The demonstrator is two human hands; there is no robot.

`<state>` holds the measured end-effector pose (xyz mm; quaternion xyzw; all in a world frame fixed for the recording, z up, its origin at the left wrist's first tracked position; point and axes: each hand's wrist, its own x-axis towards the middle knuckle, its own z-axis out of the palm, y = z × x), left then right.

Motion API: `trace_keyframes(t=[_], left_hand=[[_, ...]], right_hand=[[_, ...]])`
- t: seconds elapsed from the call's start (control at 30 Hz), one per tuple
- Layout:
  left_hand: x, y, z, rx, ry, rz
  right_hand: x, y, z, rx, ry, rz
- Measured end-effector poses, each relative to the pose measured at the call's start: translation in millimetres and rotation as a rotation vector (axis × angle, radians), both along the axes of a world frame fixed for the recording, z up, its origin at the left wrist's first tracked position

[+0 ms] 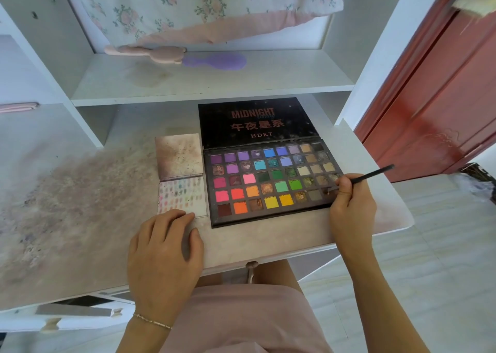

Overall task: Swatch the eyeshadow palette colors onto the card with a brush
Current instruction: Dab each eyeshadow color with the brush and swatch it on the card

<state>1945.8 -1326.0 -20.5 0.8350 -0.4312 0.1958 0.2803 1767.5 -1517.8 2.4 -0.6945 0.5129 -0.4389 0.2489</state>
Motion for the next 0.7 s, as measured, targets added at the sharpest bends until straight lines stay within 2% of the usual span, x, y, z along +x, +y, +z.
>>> trace_keyframes(t=[0.4,0.7], left_hand=[[-1,0,1,0.007,0.006,-0.002],[0,1,3,0.006,0.01,-0.009]], right_hand=[[-2,2,1,-0.015,-0.054,-0.03],[20,29,9,-0.035,-0.199,0.192]])
